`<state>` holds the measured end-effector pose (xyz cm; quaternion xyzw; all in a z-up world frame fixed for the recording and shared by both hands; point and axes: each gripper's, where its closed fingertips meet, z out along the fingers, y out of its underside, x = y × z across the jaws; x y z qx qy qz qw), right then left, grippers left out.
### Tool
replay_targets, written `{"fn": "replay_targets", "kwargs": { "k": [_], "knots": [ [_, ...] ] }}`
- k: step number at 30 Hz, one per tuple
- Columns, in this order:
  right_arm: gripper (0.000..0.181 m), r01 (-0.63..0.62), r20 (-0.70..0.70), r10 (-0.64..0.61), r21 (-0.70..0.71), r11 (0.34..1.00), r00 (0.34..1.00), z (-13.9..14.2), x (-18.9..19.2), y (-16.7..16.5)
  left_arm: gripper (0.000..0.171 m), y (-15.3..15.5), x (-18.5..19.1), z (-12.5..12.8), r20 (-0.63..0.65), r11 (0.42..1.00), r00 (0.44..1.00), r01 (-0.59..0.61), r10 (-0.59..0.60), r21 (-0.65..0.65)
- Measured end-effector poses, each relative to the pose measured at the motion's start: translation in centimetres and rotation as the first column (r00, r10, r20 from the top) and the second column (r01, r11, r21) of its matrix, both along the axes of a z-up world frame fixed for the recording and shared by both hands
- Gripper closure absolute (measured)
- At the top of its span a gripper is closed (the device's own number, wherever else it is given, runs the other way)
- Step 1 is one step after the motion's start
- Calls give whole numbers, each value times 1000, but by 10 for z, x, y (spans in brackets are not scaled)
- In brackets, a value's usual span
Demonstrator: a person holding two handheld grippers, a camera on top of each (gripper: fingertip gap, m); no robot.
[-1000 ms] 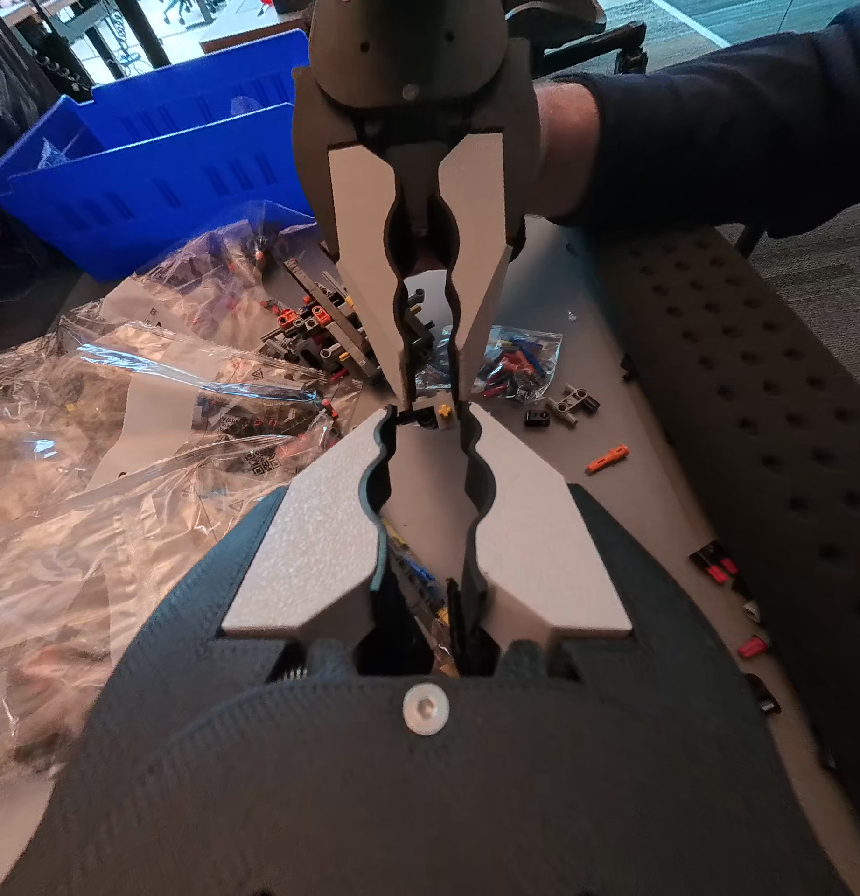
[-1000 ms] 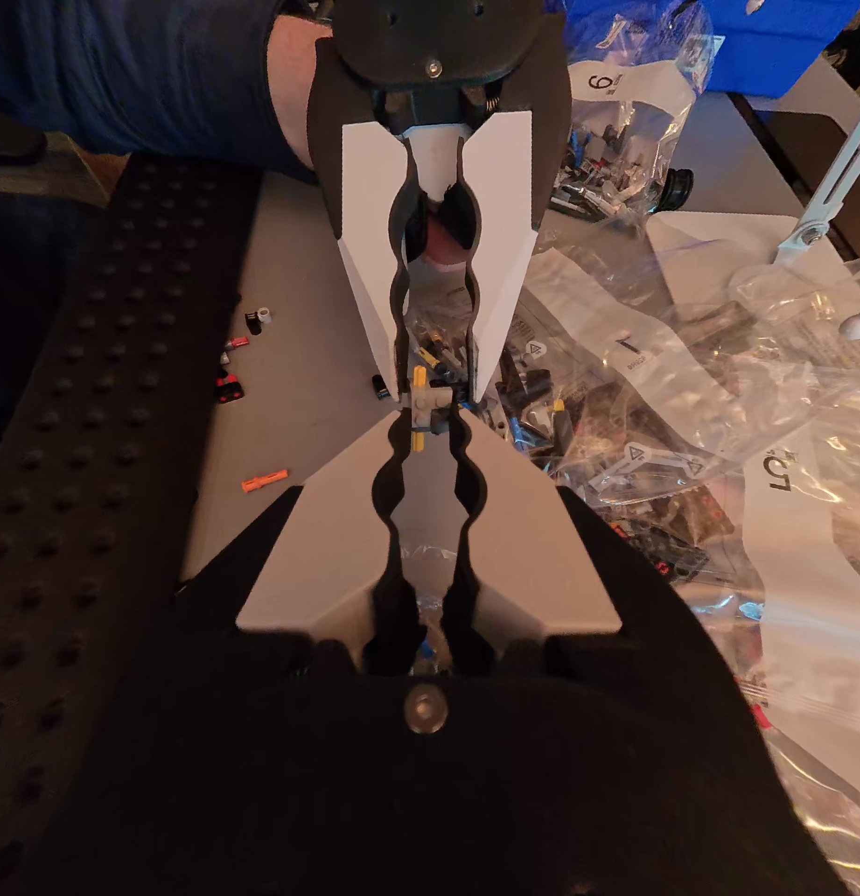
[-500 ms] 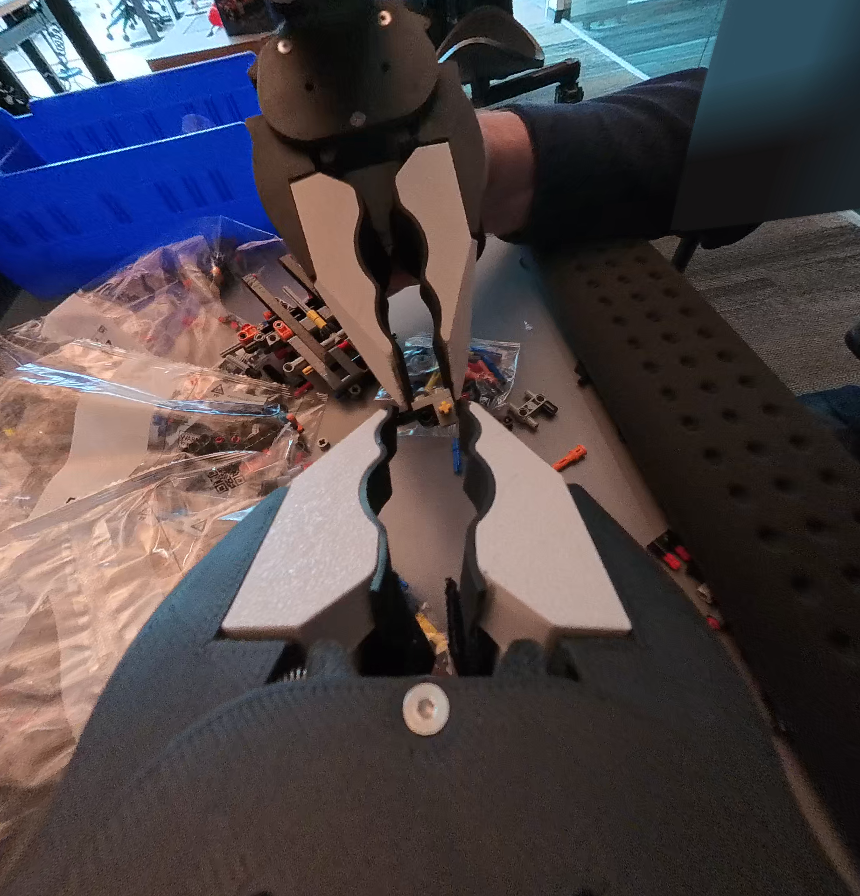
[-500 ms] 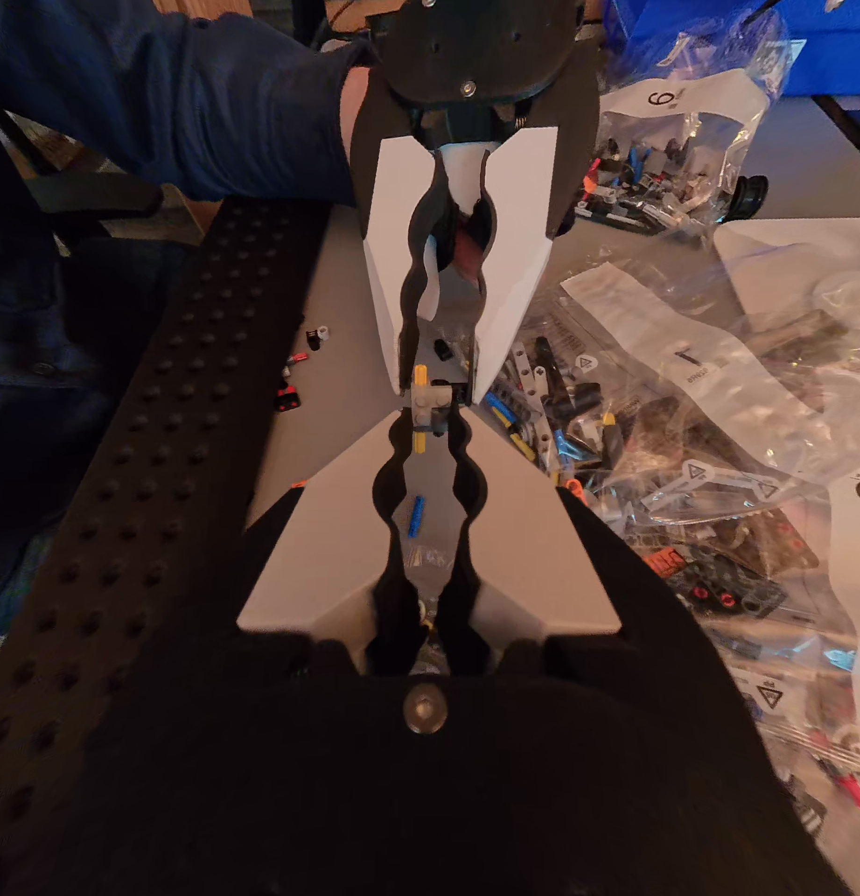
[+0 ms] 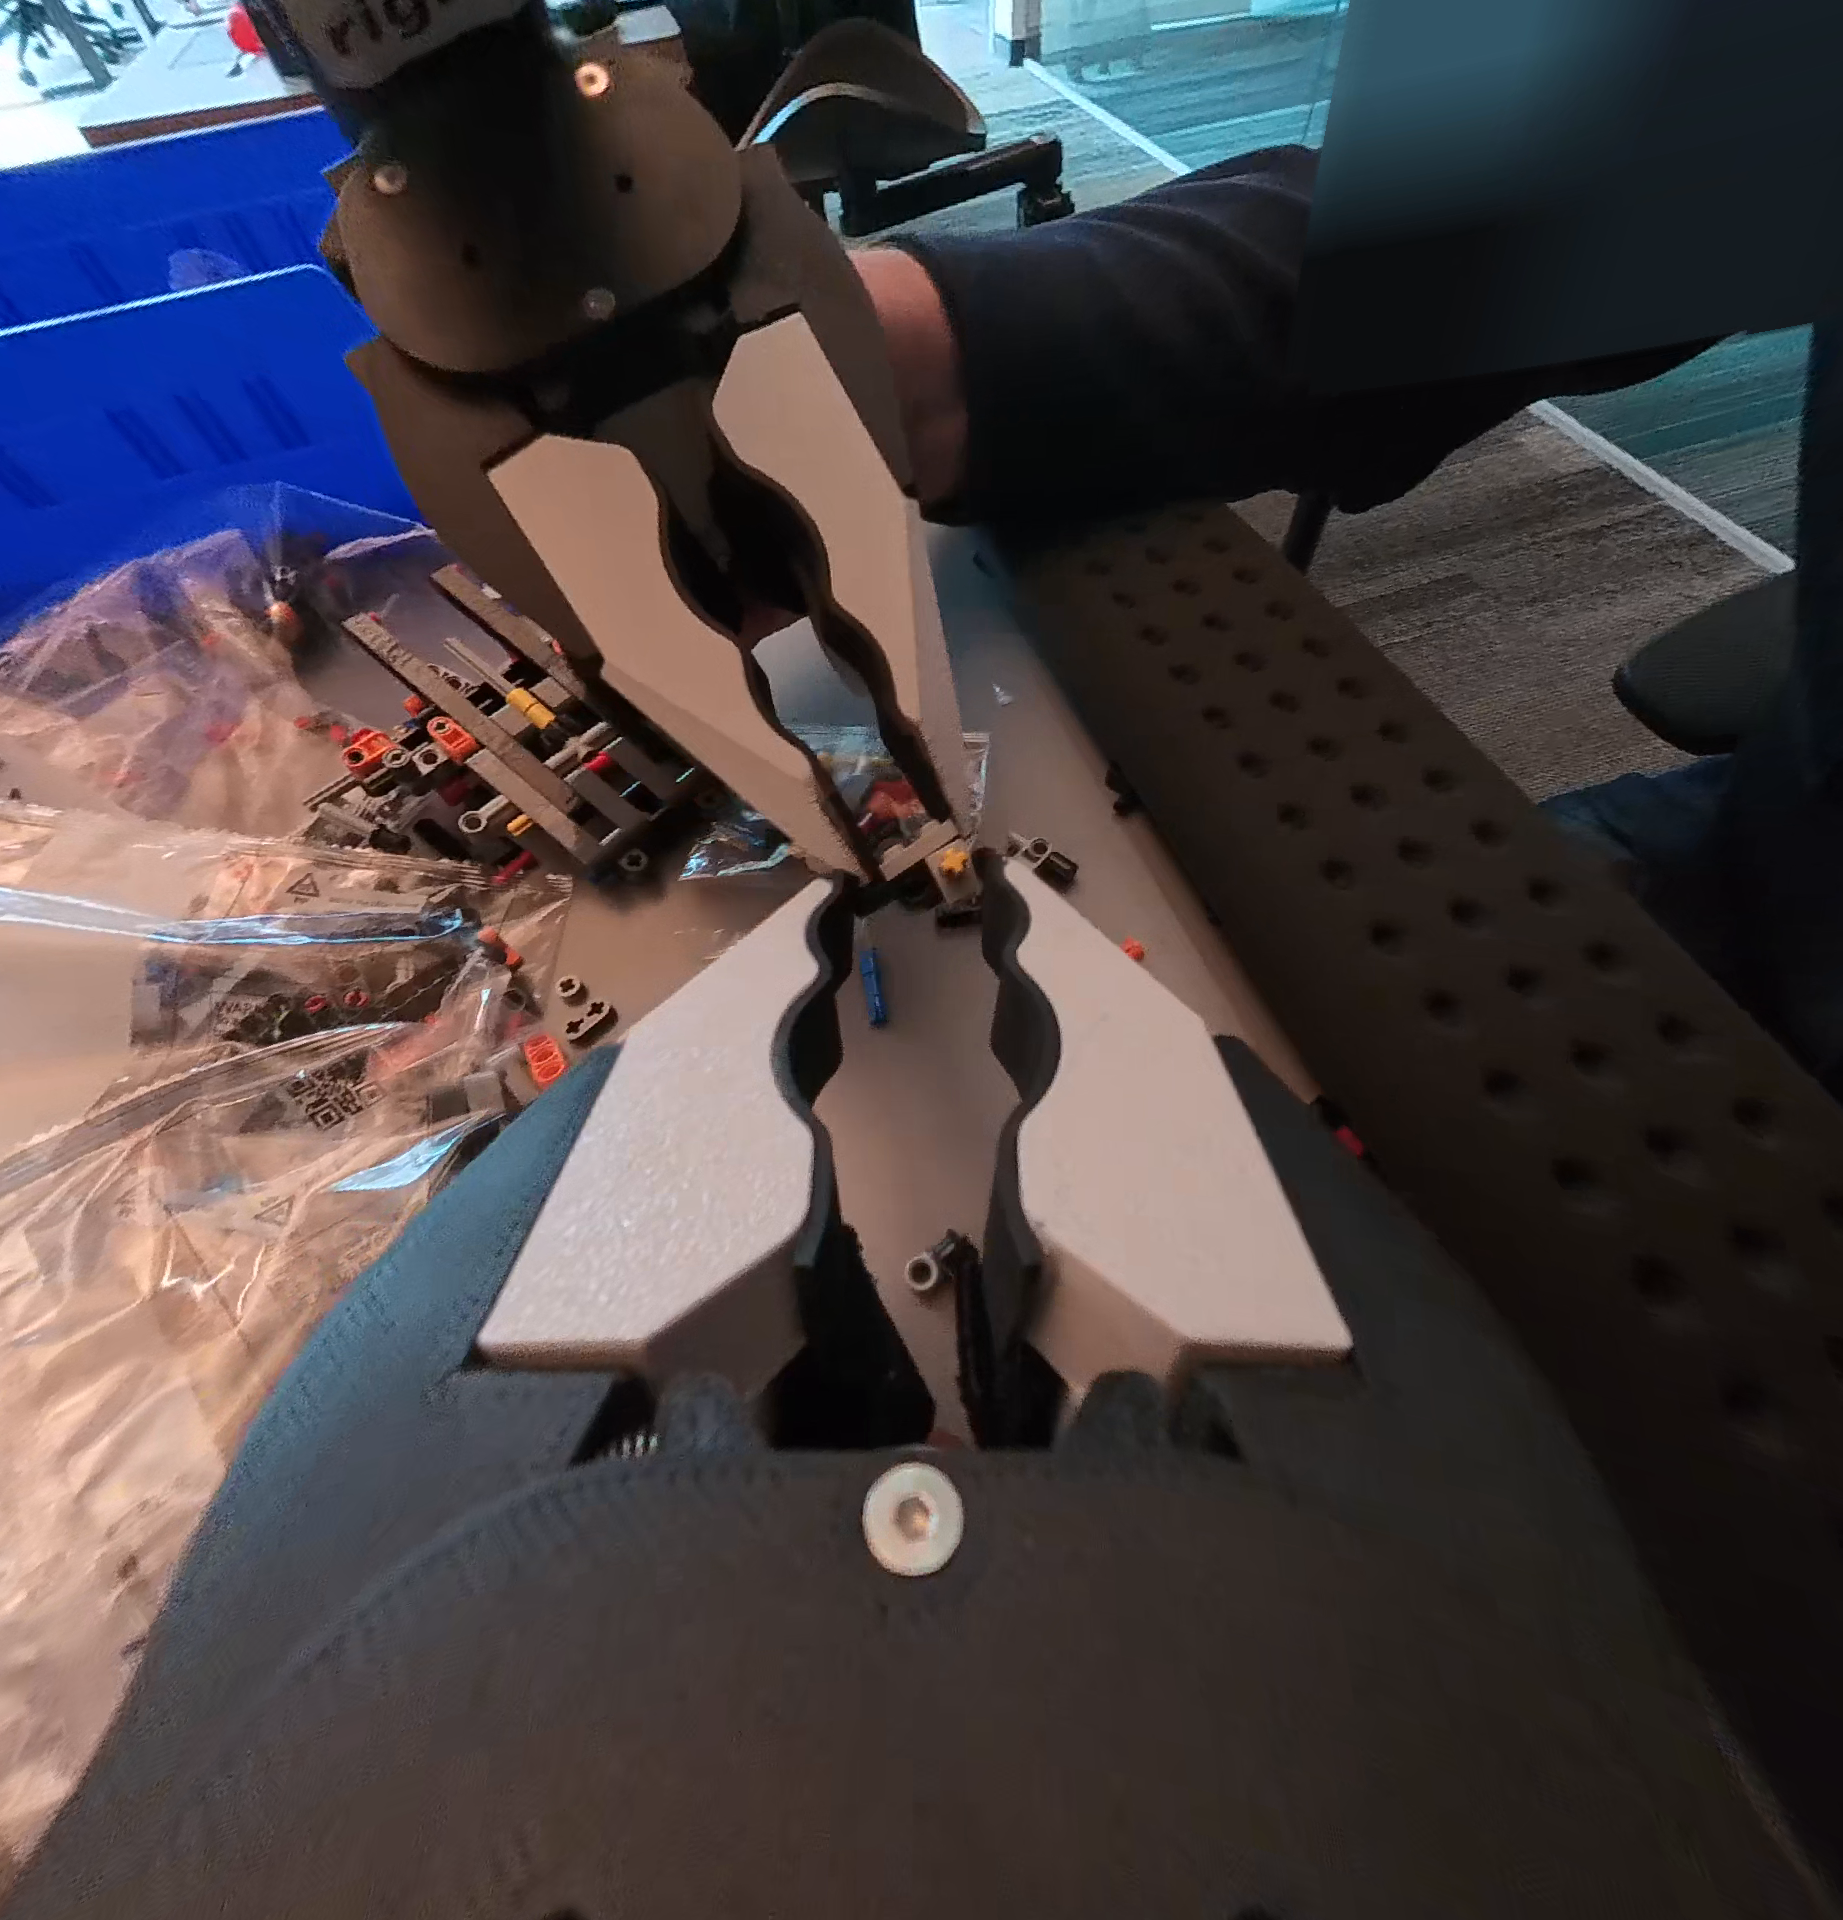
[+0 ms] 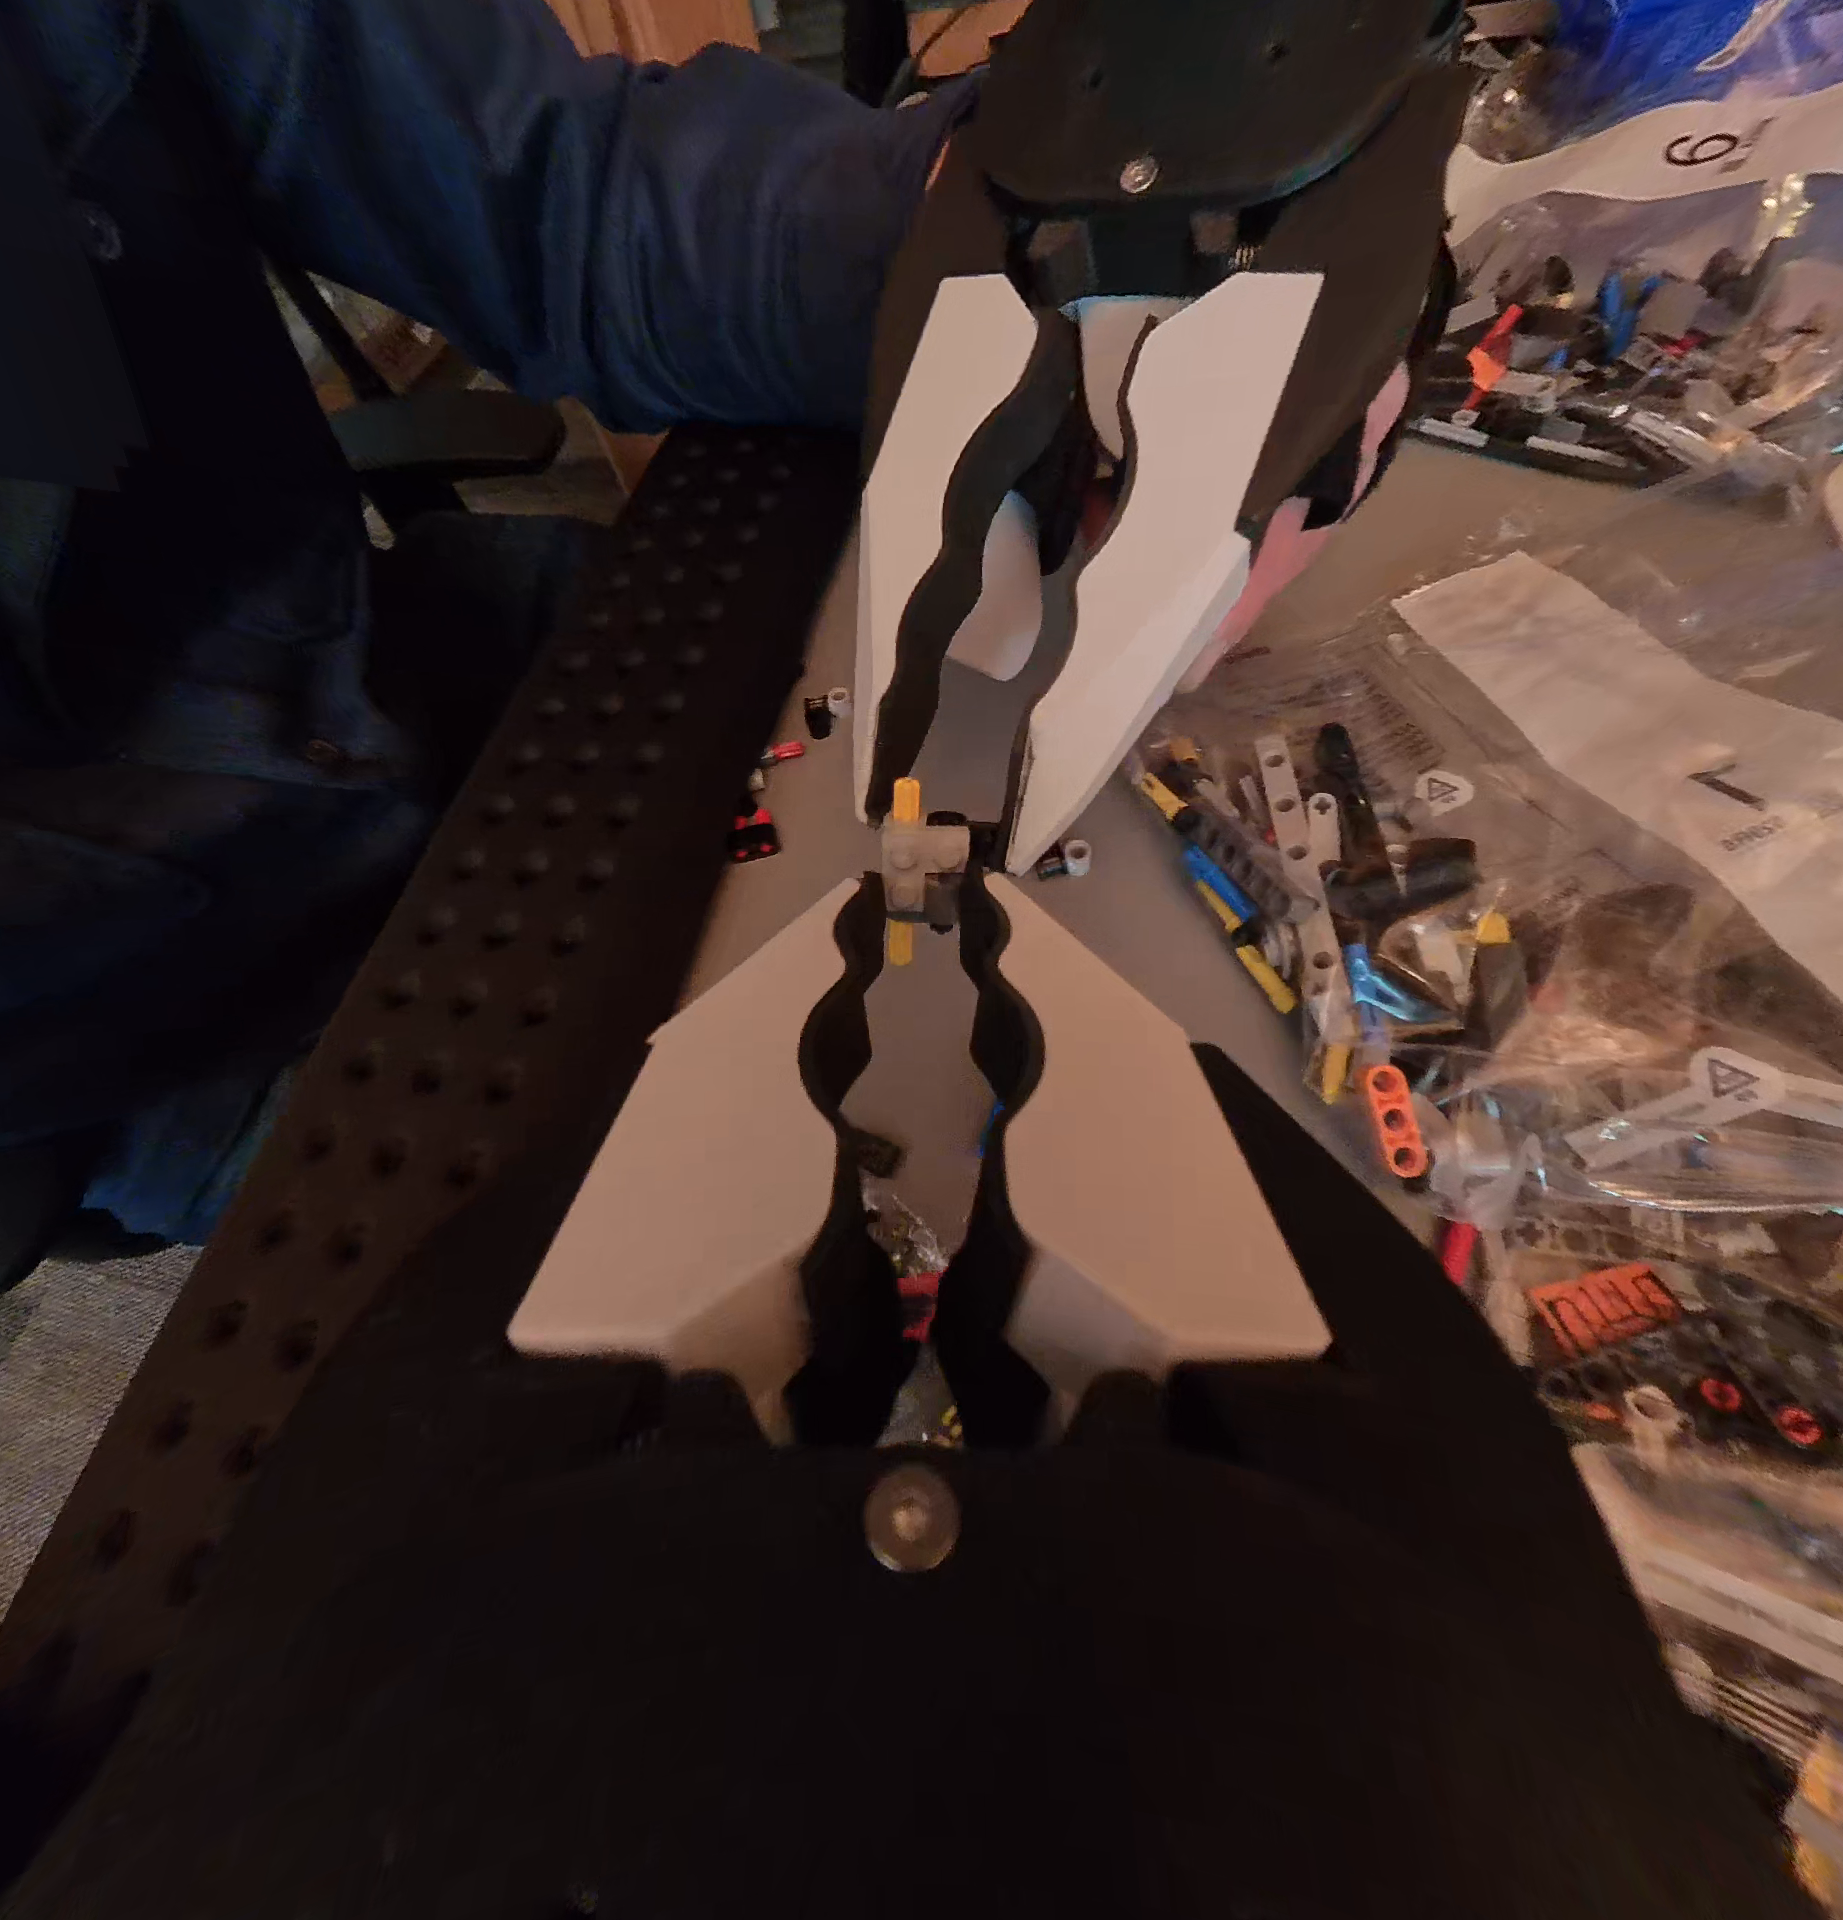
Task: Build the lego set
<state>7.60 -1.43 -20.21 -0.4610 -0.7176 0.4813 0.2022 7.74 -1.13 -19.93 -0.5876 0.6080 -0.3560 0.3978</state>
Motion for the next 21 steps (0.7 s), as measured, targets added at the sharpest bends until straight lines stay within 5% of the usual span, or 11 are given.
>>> {"fn": "replay_targets", "kwargs": {
  "k": [11,21],
  "knots": [
    [168,-79,35,81,-59,995,996,-6,5,-12,149,-13,3,-7,-19,997,997,69,-70,-42],
    [168,-12,30,14,-57,998,999,-6,1,0,148,-2,-2,-7,-7,999,1000,22,-22,-42]
  ]
}}
